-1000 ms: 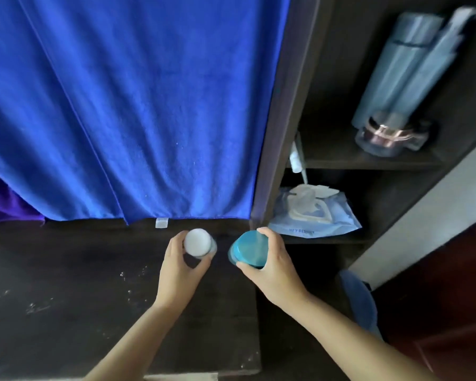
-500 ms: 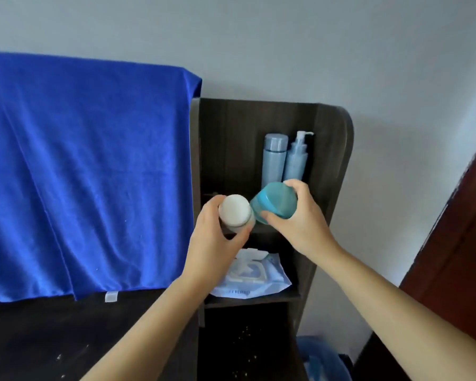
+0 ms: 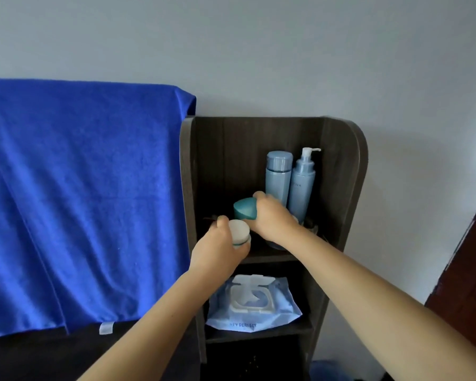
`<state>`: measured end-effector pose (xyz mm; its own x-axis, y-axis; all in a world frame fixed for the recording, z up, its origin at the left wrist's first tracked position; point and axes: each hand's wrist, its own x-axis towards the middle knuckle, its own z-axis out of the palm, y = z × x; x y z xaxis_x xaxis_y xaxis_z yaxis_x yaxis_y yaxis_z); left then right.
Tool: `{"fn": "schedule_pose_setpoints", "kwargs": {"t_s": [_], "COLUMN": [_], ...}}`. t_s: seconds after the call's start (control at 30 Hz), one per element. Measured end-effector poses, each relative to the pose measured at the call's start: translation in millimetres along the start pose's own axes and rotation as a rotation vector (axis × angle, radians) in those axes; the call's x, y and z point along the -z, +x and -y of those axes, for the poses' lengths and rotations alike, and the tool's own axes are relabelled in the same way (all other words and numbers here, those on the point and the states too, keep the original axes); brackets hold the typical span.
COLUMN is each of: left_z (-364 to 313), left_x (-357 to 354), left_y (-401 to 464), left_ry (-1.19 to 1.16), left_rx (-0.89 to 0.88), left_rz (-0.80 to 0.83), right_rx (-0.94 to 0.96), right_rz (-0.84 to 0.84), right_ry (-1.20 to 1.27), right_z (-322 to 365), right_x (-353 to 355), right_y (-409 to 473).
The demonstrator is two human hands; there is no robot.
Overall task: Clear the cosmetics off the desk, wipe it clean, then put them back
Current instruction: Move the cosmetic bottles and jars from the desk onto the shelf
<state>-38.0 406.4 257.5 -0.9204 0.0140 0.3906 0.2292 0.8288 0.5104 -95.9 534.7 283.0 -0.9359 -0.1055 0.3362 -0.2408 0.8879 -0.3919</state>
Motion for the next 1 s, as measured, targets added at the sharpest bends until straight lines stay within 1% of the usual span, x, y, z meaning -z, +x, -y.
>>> {"fn": "schedule_pose_setpoints", "kwargs": {"t_s": [0.13, 0.23, 0.37, 0.5, 0.6, 0.8, 0.87, 1.0], "left_z": [1.2, 3.7, 3.7, 3.2, 3.7, 1.2, -1.7, -7.1], "left_x": [-5.0, -7.7, -7.0, -8.6, -9.4, -5.2, 0.3, 20.3], "left_y": [3.6, 6.0, 9.1, 12.2, 14.2, 17.0, 10.0, -24.3], "left_ry": [0.024, 0.021, 0.028, 0.066, 0.081, 0.036, 0.001, -0.061], "left_rx": [0.005, 0.005, -0.017, -0.04, -0.041, -0.027, -0.069, -0.291], "left_rz": [0.033, 0.046, 0.033, 0.021, 0.033, 0.076, 0.037, -0.156], "right_rx": [0.05, 0.102, 0.264, 0.36, 0.324, 0.272, 0.28, 0.356], "right_rz": [0.065, 0.109, 0.004, -0.142, -0.187, -0.181, -0.229, -0.364], "right_ry": [-0.091, -0.089, -0.11, -0.24, -0.275, -0.203, -0.149, -0.051], "right_z": [-3.0, -6.8, -18.3, -26.6, -24.5, -23.9, -22.1, -17.9], "right_x": [0.7, 7.0, 15.4, 12.7, 10.0, 12.1, 17.2, 28.0], "right_y": [3.5, 1.8, -10.4, -13.9, -11.7, -15.0, -24.7, -62.8]}}
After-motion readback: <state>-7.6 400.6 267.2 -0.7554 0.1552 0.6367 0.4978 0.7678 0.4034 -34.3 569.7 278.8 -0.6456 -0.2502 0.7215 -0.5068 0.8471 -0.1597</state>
